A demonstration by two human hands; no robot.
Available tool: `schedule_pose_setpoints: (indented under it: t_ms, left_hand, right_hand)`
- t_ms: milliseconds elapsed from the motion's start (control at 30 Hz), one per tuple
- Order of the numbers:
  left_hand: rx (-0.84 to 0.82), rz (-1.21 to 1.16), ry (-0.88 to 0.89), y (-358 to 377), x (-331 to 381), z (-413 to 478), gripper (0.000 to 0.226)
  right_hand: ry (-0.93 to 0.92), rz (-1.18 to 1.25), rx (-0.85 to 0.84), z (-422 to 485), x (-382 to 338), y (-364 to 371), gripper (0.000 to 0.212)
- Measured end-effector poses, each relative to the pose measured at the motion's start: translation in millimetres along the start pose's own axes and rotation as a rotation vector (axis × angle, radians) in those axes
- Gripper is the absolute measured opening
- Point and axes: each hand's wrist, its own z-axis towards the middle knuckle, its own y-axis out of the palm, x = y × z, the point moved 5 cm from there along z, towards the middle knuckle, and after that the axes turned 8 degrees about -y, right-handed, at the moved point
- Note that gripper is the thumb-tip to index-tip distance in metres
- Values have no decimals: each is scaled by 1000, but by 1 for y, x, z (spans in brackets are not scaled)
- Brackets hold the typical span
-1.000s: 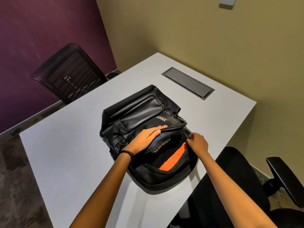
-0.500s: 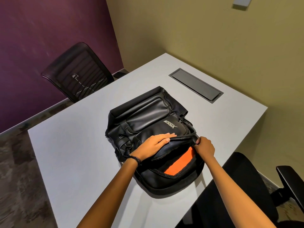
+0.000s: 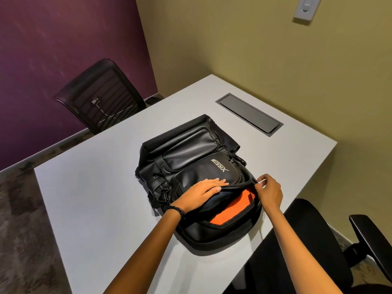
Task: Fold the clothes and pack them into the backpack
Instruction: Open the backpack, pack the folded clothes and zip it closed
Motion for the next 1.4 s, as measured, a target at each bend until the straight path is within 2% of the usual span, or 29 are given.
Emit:
schedule_pose_setpoints:
  t_ms: [167,267,467,567,667,767,867,1000,1133,1233,1300,1400]
  left_hand:
    - [8,78,25,11,0,0,38]
    - [45,189,45,18,4,0,39]
    - [77,428,85,30,5,-9,47]
    - [48,646,88,46,-5,-17,61]
    - [158,733,63,53,-17,-30,78]
    - [228,701,-9,51,-35,-47,94]
    - [261,611,-94,43,-54,-67,95]
    - [279,433,-234,30,-83,-97,84]
    - [424,234,-315,17,-105,-120,72]
    - [475,170,-417,14,-120,-131,66]
    - [505,101,-507,13,-131,-135,58]
    - [596,-14,-586,11,-141,-138,32]
  right_hand:
    - [82,101,-113,-4,14,8,19]
    - [88,202,-46,-4,13,-4,18]
    - [-72,312,69,-18,-15,-23,24]
    - [-145,322,48,-31,-32,-18,24]
    - [-314,260,-31,-52,-51,-3,24]
    - [-523,198,-194,-77,-68,20,21]
    - [-689,52,-297,-98,-78,43,21]
    - [-831,-113,-402,-117,-95,69,29]
    - [-937,-258,-488,-127,-107,92,34]
    - [-933,-309,-597,-130,-104,105,49]
    - [-982,-342,-596,-130,-103,109,54]
    - [-1076,-384,-542,-131,-105,111,57]
